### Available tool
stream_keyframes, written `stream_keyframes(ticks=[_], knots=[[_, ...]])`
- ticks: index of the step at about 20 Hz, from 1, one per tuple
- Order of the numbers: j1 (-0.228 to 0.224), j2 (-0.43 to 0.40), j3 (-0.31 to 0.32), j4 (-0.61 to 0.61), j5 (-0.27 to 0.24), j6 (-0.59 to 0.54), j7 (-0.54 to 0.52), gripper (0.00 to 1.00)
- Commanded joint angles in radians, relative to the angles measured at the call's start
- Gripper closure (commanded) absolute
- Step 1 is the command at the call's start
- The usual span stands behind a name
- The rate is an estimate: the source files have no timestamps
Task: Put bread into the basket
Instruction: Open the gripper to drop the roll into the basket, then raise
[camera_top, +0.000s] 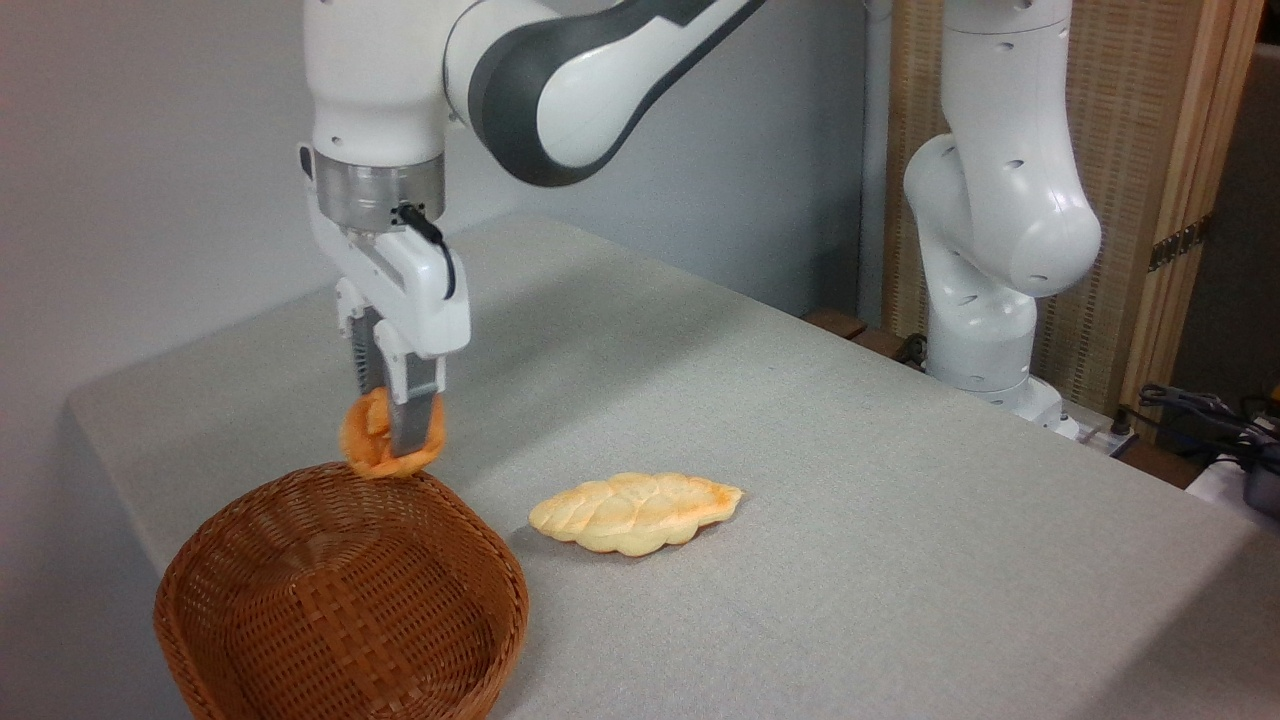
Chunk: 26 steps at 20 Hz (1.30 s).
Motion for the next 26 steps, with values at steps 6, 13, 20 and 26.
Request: stream_keyframes(ticks=[6,13,20,26], knots=[[0.000,0.050,0.010,0.017,-0.046,0.130,-0.002,0.00],[0.002,0.023,0.012,0.016,-0.038,0.031,-0.010,0.00],[0.002,-0.039,0.047,0.025,0.033,-0.244,-0.017,0.00],[0.002,-0.059,0.072,0.023,0.051,-0.290,-0.098,0.00]])
